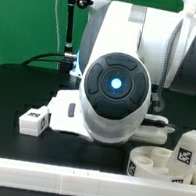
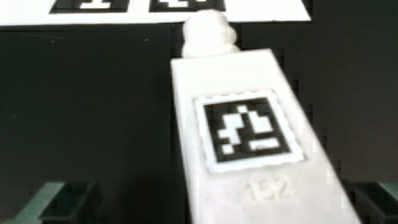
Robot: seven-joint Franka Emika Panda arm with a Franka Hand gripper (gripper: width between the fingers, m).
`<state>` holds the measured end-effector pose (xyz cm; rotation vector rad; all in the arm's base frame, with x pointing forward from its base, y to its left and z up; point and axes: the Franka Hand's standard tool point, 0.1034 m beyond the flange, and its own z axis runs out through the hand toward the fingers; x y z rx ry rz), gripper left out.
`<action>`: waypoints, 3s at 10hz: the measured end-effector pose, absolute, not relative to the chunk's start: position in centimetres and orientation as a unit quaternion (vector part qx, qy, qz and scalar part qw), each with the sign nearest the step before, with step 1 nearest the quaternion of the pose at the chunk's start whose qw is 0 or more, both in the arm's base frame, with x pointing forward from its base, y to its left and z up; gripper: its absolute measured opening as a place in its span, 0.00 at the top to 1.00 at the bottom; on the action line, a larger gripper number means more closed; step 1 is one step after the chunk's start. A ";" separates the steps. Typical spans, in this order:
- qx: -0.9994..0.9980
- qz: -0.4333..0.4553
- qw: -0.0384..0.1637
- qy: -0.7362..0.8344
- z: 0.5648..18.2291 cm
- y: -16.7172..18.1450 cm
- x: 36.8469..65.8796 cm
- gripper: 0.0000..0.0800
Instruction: Assemble stool
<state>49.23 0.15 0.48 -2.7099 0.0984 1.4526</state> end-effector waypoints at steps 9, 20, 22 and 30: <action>-0.881 0.470 0.036 0.034 1.6 0.0 49.8 0.58; -0.940 0.337 0.035 0.046 7.9 0.8 56.4 0.58; -0.957 0.285 0.038 0.049 10.1 0.5 58.3 0.58; -0.999 -0.012 0.019 0.048 12.4 1.1 62.9 0.58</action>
Offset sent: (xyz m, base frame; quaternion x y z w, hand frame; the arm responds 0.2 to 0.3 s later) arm 0.0016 0.0026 -0.0009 0.0008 0.0059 -0.0012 1.0000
